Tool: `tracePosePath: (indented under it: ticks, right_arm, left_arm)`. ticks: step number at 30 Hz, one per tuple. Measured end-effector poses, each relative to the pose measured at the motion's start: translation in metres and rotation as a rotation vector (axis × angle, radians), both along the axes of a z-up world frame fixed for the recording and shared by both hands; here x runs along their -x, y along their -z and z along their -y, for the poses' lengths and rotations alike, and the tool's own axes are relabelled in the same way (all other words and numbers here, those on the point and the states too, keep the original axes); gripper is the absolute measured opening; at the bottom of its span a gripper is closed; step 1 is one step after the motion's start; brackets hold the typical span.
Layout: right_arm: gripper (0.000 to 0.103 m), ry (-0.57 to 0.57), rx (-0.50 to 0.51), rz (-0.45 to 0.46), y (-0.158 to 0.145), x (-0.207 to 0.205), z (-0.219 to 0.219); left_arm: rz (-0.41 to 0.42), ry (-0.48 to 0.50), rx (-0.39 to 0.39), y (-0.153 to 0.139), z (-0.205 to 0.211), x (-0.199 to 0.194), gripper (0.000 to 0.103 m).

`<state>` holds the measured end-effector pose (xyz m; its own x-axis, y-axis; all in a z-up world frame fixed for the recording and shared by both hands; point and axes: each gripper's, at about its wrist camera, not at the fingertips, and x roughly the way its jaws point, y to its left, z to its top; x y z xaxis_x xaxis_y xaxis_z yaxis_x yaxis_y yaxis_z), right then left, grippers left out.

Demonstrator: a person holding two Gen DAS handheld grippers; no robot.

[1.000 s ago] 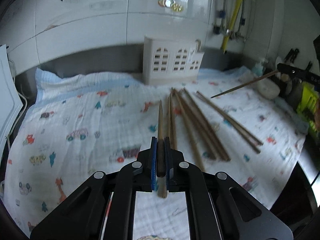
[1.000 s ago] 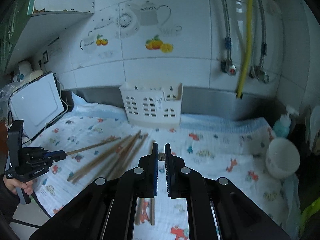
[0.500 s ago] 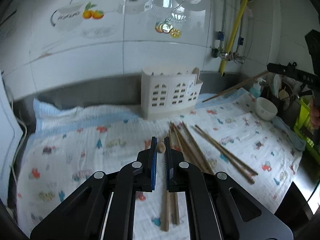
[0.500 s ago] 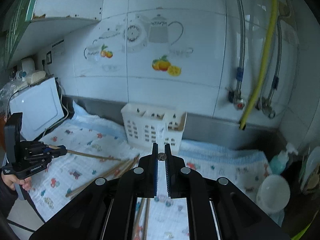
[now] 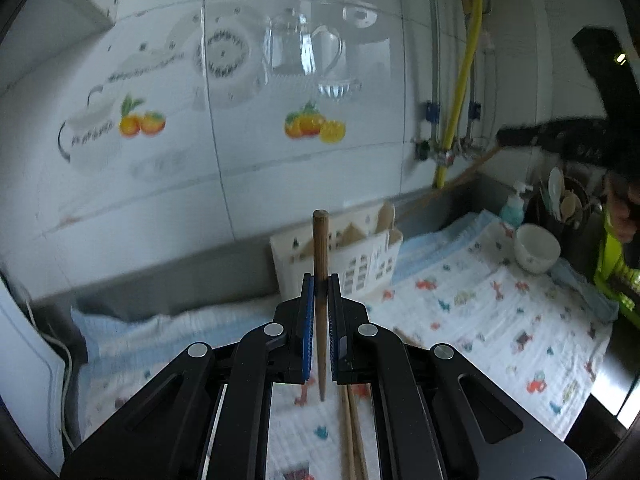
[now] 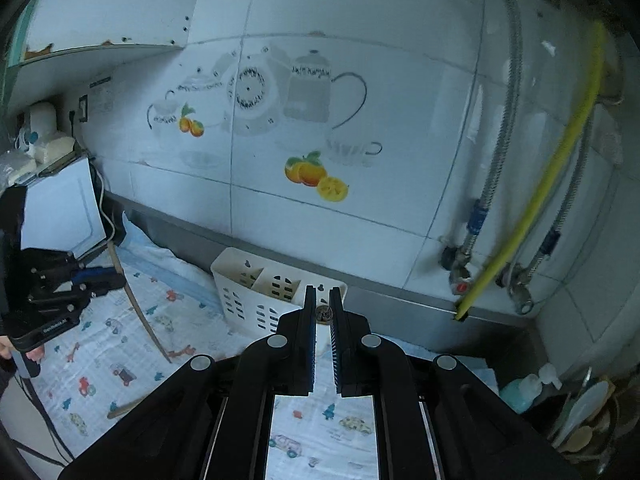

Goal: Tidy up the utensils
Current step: 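Lift the left gripper's chopstick toward the white holder while the right gripper carries its own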

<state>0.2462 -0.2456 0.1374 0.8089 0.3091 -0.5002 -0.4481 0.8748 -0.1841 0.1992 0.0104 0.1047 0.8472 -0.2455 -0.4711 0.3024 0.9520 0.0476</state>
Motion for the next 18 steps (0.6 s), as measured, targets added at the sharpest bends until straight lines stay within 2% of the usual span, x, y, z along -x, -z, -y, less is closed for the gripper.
tracePosePath:
  ticks: [11,13,18]
  right_arm:
    - [0.006,0.015,0.035,-0.181,0.02,-0.071,-0.017]
    - [0.006,0.024,0.043,-0.192,0.025,-0.079,-0.018]
    - [0.006,0.014,0.052,-0.203,0.036,-0.088,-0.021]
  left_arm:
    - [0.219,-0.004,-0.003,-0.081,0.025,-0.031,0.005]
    - [0.248,-0.017,-0.01,-0.086,0.029,-0.043,0.005]
    - [0.224,-0.041,0.008,-0.078,0.031,-0.08,0.005]
